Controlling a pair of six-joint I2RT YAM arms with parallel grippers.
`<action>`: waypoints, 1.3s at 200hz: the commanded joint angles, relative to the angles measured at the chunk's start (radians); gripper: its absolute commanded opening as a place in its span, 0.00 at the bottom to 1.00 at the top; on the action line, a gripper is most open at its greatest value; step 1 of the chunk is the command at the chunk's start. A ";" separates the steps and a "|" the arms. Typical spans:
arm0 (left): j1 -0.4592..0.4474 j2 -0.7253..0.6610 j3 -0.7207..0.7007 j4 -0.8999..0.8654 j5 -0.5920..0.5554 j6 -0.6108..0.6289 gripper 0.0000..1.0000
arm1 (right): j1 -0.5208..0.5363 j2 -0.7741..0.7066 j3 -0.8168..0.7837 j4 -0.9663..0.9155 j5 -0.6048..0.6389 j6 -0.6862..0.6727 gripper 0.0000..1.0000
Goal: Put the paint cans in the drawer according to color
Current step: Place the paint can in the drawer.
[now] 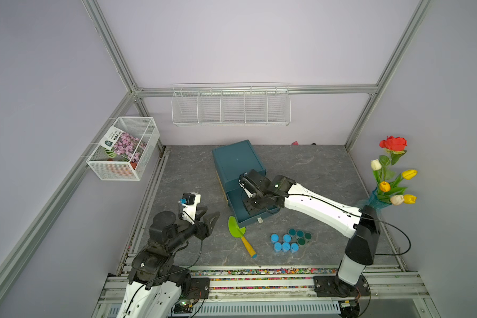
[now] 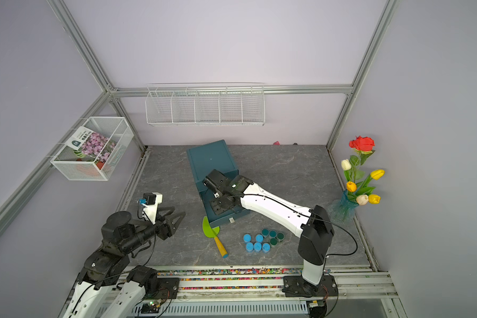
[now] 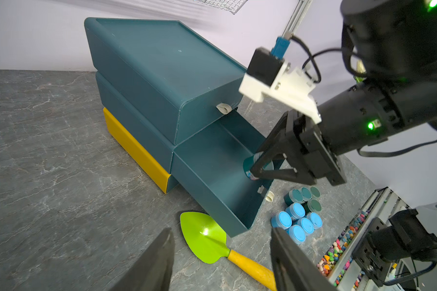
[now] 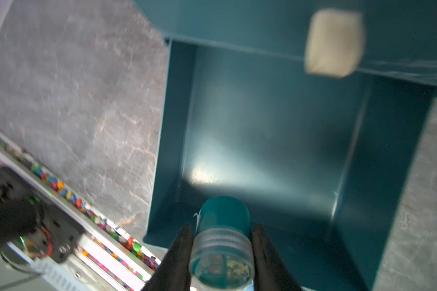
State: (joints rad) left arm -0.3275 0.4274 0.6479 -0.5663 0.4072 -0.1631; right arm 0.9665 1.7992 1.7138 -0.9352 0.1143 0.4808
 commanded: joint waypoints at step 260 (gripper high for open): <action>-0.003 -0.061 -0.010 0.019 0.007 -0.010 0.64 | -0.015 0.254 0.178 -0.127 -0.065 1.207 0.00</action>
State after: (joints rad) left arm -0.3275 0.3790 0.6479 -0.5652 0.4091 -0.1711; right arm 0.9386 2.0144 1.8866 -1.0752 0.0826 1.6405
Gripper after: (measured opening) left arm 0.642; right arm 0.371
